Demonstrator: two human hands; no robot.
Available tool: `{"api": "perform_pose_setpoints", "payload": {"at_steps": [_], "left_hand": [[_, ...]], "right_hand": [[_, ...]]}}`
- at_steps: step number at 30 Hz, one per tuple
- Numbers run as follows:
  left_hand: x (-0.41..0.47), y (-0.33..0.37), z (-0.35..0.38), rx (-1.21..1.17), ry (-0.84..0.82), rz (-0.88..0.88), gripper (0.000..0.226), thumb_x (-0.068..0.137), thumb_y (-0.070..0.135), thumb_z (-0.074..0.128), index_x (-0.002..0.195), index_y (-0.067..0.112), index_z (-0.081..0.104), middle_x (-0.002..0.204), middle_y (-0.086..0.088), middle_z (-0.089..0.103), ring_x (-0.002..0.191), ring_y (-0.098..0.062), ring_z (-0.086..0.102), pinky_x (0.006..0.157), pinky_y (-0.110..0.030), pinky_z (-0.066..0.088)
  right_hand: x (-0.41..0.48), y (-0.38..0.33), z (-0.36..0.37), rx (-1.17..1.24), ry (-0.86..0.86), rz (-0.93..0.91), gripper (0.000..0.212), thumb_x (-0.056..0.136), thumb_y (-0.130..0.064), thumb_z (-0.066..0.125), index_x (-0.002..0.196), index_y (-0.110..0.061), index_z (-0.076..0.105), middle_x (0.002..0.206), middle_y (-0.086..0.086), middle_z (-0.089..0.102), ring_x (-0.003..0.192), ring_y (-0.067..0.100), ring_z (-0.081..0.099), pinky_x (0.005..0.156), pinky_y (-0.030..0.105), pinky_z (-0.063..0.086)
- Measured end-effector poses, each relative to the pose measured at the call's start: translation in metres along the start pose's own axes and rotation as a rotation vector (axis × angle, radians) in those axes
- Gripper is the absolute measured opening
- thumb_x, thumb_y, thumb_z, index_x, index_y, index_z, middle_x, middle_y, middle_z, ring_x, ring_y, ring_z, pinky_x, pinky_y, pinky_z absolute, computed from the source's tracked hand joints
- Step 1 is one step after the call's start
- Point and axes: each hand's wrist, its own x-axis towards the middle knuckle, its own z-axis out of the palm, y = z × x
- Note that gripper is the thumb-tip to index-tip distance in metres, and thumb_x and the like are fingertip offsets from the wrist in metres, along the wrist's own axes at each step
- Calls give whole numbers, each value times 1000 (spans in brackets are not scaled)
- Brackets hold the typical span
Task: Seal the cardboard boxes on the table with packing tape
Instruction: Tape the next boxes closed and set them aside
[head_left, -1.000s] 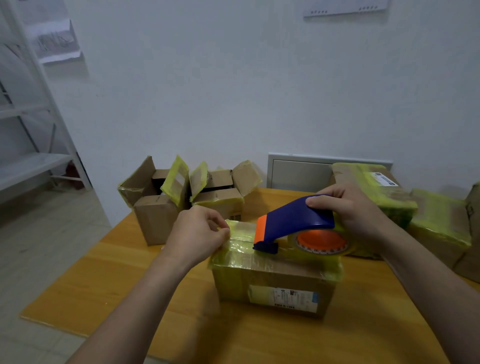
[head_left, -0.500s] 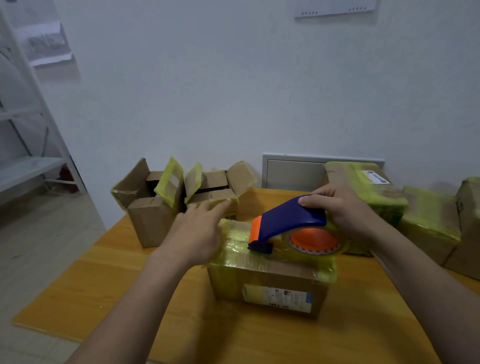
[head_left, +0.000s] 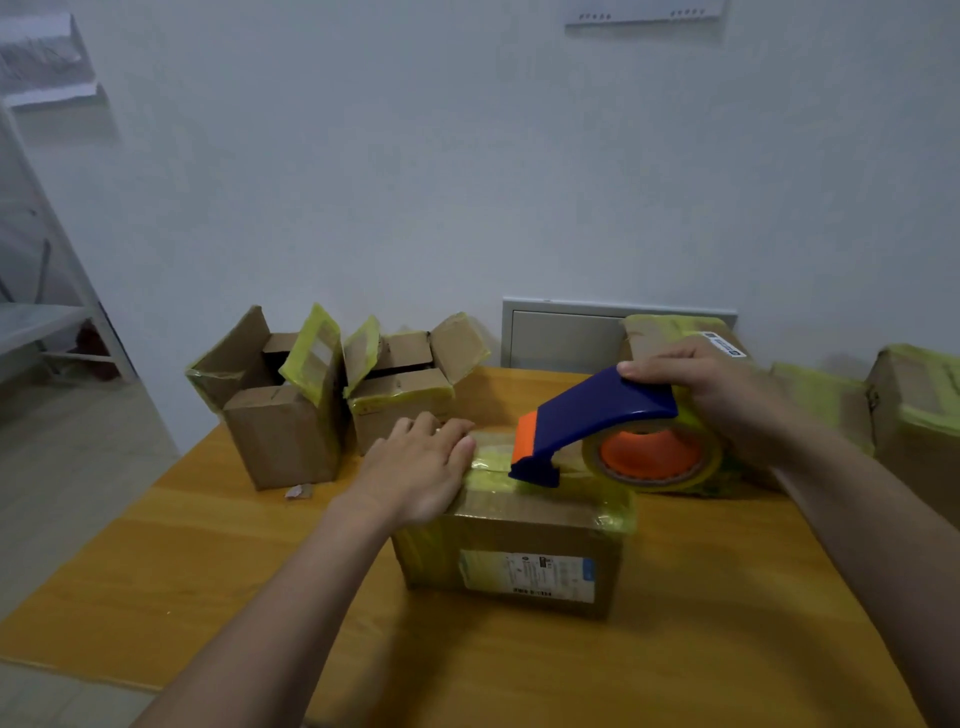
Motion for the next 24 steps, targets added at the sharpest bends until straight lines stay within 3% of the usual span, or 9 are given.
{"api": "perform_pose_setpoints", "payload": {"at_steps": [3,7,10,13,16,18,21,24], "left_hand": [[3,6,-5,61,-67,-8,54,109,54,13,159,39,26,160,-5,35,150,-28,26,121,-53,26],[7,22,-10,158,-62,5,55,110,49,13,164,38,17,174,2,7,160,-27,-7,126,-60,-6],[5,34,1,103,-44,52,53,110,51,11,163,45,14,174,7,6,160,-21,-5,127,-55,-7],[10,34,8,104,-46,41,54,109,54,8,162,48,14,173,7,12,160,-20,2,128,-53,-5],[14,27,7,103,-45,39,54,107,57,7,161,49,13,173,5,13,160,-21,3,128,-53,-5],[13,27,7,108,-54,44,55,107,57,6,161,49,12,173,4,12,160,-21,2,128,-54,-6],[12,32,5,158,-88,38,56,108,54,5,163,45,8,174,2,6,160,-24,-5,126,-58,-10],[14,46,0,186,-59,47,55,110,47,12,164,38,13,174,1,3,160,-25,-7,125,-60,-11]], "right_hand": [[-5,1,-2,-36,-22,14,35,93,-33,66,71,-10,78,74,18,69,70,21,62,82,38,47],[-7,5,3,-68,-51,38,43,97,-30,60,57,-21,74,60,2,65,59,12,59,78,35,43],[-7,4,-1,-42,-44,75,43,97,-31,61,58,-22,75,61,-1,66,60,10,61,78,34,43],[-11,3,-1,-30,-54,93,35,96,-34,61,72,-14,78,71,7,71,68,17,66,77,31,47],[-14,4,-14,-9,-9,104,38,89,-39,69,82,-3,78,78,15,72,74,25,66,83,40,50],[-17,5,-27,-8,56,115,37,85,-42,71,81,-6,79,78,12,73,75,25,67,82,42,50],[-24,10,-33,-49,62,110,29,93,-32,66,77,-14,81,75,7,74,73,16,68,77,33,47],[-26,14,-27,-50,92,98,31,95,-28,64,78,-7,79,80,19,73,73,20,65,73,31,49]]}}
